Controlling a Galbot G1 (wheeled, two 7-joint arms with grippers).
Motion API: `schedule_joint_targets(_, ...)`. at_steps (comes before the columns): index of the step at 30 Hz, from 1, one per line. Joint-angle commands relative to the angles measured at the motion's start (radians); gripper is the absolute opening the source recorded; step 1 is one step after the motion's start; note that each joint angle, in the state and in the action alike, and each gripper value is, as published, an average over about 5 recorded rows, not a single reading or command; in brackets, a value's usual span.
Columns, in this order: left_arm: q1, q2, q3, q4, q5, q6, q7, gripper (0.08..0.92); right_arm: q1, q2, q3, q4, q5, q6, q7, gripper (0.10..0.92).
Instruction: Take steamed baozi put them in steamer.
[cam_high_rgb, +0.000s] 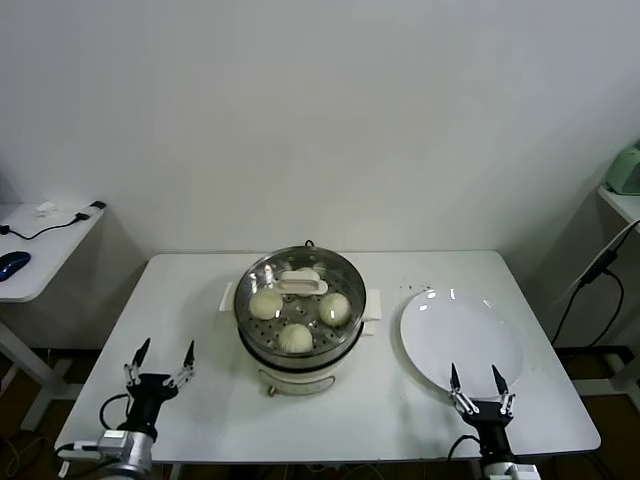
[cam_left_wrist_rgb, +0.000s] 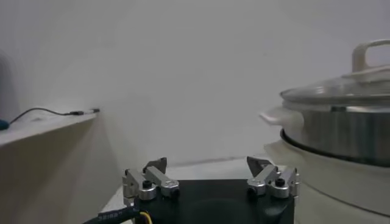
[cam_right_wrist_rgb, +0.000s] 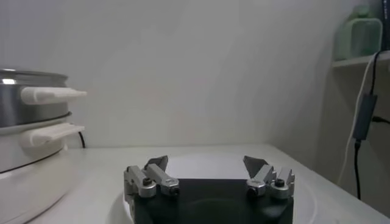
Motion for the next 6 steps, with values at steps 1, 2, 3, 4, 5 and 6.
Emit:
schedule_joint_targets(1, 0.016, 0.006, -0.008, 0.05, -0.05, -0.051, 0.013, 0.823, 0.003, -0.004, 0.0, 0.0, 0.007, -0.01, -0.006, 0.823)
schedule_joint_targets(2, 0.017, 0.005, -0.005, 0.048, -0.048, -0.051, 0.013, 0.823, 0.003, -0.004, 0.0, 0.0, 0.007, -0.01, -0.007, 0.823)
schedule_joint_targets(3, 0.018, 0.005, -0.003, 0.046, -0.047, -0.051, 0.013, 0.823, 0.003, -0.004, 0.0, 0.0, 0.006, -0.011, -0.009, 0.823)
schedule_joint_targets(4, 0.018, 0.005, -0.001, 0.045, -0.047, -0.051, 0.013, 0.823, 0.003, -0.004, 0.0, 0.001, 0.006, -0.011, -0.011, 0.823)
schedule_joint_targets(5, 0.019, 0.005, 0.0, 0.044, -0.048, -0.05, 0.013, 0.823, 0.003, -0.004, 0.0, 0.001, 0.006, -0.012, -0.011, 0.823)
schedule_joint_targets(6, 0.019, 0.005, 0.0, 0.044, -0.048, -0.05, 0.013, 0.823, 0.003, -0.003, 0.0, 0.002, 0.006, -0.012, -0.012, 0.823)
